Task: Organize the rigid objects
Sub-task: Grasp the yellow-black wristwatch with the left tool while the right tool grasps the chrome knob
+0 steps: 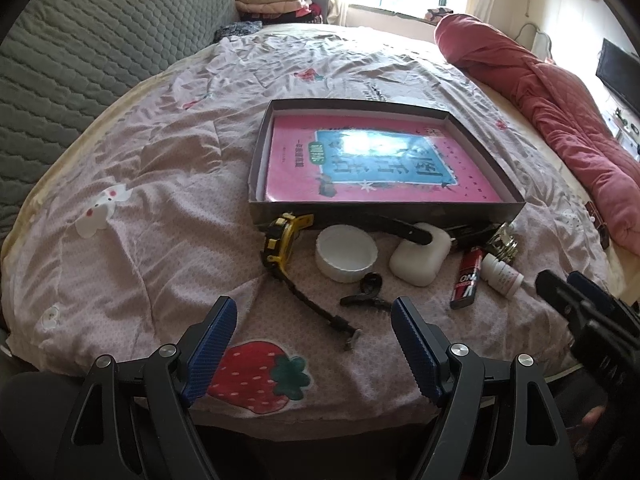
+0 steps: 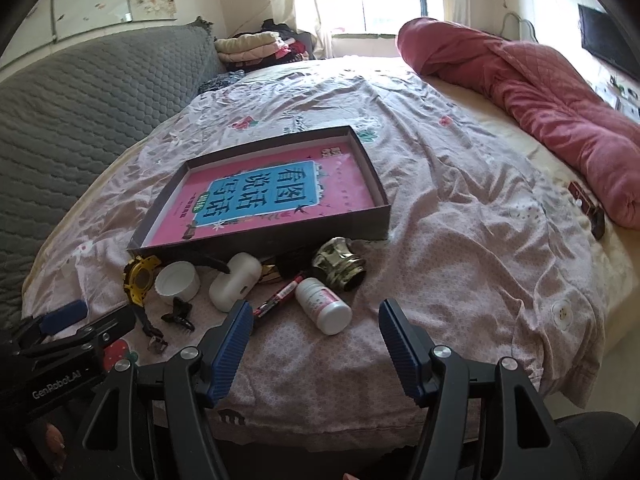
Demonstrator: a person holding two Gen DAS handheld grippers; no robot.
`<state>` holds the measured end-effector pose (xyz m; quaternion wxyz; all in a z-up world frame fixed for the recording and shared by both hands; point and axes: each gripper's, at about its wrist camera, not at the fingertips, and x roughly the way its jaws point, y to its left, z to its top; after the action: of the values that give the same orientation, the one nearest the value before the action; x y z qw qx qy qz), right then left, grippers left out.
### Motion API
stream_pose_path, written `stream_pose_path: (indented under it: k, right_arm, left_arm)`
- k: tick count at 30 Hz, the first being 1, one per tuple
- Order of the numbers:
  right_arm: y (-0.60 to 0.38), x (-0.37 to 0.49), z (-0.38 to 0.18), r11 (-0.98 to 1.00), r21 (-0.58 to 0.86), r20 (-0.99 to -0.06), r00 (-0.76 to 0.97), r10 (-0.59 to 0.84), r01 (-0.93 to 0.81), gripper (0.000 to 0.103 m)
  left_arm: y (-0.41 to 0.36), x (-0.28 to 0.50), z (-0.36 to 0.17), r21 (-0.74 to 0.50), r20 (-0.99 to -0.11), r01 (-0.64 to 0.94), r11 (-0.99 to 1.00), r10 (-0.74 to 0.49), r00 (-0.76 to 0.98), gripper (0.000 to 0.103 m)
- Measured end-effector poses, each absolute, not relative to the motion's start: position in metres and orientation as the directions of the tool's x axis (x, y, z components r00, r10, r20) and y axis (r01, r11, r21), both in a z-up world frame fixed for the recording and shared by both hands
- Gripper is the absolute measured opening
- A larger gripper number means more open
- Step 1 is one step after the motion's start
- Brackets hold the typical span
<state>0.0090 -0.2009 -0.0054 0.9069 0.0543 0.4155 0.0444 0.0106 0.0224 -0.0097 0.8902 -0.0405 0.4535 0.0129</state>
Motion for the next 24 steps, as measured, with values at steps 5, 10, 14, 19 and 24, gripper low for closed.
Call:
stream_pose_path:
  k: [5,10,14,19,24]
  right_arm:
    - [-0.211,0.015,-0.009,0.989,0.144,-0.758,0.642,0.117,-0.010,0.065]
    - [-0.215,0.021,-0.013,0.990,0.143,-0.766,0.633,0.112,-0.002,0.065]
    - [-0.216,0.026,-0.015,0.991,0.134,-0.768,0.632,0.110,-0.008,0.065]
    - [-0.218,0.034,-0.018,0.992,0.123,-0.771,0.628,0.105,-0.015,0.065]
    - [-0.226,0.047,-0.023,0.997,0.079,-0.789,0.610,0.073,-0.017,0.065]
  left_arm:
    - [0.035,0.019,-0.016,-0.070,-0.821,-0.085,0.994,-0.009,0.571,0.080]
    - [0.045,0.028,-0.021,-0.076,-0.826,-0.111,0.991,0.000,0.564,0.080]
    - [0.053,0.035,-0.026,-0.060,-0.829,-0.125,0.990,0.020,0.558,0.080]
    - [0.058,0.050,-0.033,-0.041,-0.840,-0.127,0.991,0.035,0.541,0.080]
    - [0.064,0.064,-0.043,-0.068,-0.862,-0.118,0.991,0.001,0.506,0.080]
